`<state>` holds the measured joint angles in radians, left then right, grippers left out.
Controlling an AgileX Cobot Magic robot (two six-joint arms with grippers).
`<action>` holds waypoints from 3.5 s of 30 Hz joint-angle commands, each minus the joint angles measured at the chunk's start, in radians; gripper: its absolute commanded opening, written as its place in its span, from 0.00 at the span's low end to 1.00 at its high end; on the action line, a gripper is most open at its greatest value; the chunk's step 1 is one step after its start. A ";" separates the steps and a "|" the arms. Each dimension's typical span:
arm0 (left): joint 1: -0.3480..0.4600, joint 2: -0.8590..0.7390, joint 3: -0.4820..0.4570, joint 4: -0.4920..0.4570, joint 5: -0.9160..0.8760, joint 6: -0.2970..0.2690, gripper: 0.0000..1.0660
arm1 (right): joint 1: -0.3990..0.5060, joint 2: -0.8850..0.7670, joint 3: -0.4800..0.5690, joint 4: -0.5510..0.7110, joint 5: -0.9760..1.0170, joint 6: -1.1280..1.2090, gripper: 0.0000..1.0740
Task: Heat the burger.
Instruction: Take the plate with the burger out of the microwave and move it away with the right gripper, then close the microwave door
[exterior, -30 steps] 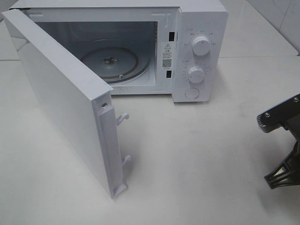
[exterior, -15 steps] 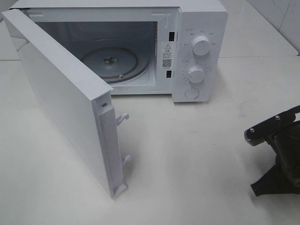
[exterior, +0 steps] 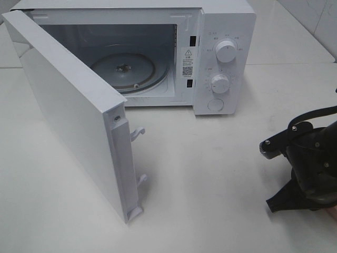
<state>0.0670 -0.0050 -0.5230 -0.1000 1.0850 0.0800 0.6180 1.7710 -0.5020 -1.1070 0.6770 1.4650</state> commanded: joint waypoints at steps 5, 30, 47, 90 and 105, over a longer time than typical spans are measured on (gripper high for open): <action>0.000 -0.006 0.004 -0.003 -0.012 -0.004 0.94 | 0.001 -0.029 -0.015 0.060 0.027 -0.077 0.40; 0.000 -0.006 0.004 -0.003 -0.012 -0.004 0.94 | 0.001 -0.603 -0.015 0.673 0.026 -0.818 0.53; 0.000 -0.006 0.004 -0.003 -0.012 -0.004 0.94 | 0.001 -0.979 -0.044 0.961 0.274 -1.142 0.71; 0.000 -0.006 0.004 -0.001 -0.012 -0.004 0.94 | -0.528 -1.805 0.005 1.055 0.321 -1.384 0.71; 0.000 -0.006 0.004 -0.001 -0.012 -0.004 0.94 | -0.528 -1.805 0.005 1.055 0.321 -1.384 0.71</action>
<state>0.0670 -0.0050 -0.5230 -0.1000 1.0850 0.0800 0.0980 -0.0030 -0.5000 -0.0530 1.0050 0.0950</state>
